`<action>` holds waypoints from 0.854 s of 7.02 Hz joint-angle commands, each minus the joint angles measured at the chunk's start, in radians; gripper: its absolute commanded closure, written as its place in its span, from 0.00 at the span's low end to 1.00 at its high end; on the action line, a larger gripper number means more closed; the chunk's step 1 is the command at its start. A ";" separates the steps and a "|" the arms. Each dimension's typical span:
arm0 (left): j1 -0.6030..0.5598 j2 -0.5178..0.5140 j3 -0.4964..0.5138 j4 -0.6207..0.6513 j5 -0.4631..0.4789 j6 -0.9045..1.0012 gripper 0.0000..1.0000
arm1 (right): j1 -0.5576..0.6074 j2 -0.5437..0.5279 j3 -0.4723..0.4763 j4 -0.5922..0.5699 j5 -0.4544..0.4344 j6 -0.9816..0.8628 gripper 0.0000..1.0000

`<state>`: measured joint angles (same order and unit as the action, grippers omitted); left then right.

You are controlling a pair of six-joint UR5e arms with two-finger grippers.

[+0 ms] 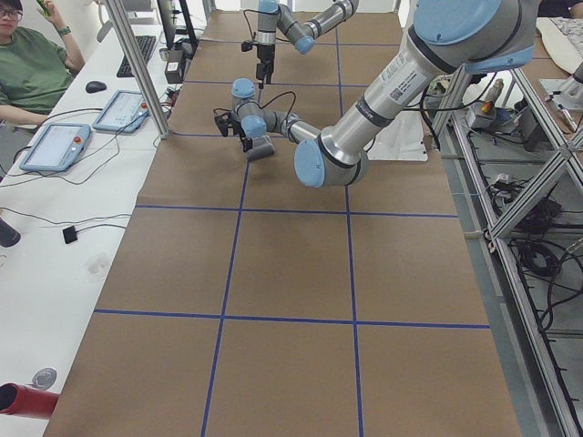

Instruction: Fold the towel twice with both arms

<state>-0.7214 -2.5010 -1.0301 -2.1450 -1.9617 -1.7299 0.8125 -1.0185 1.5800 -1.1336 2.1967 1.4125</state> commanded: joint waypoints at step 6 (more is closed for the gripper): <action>-0.274 0.248 -0.279 0.016 -0.288 0.233 0.00 | -0.065 0.046 -0.018 0.099 -0.092 -0.104 0.00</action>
<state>-0.9299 -2.3426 -1.2355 -2.1285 -2.1936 -1.5900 0.7650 -0.9767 1.5719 -1.0720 2.1325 1.3415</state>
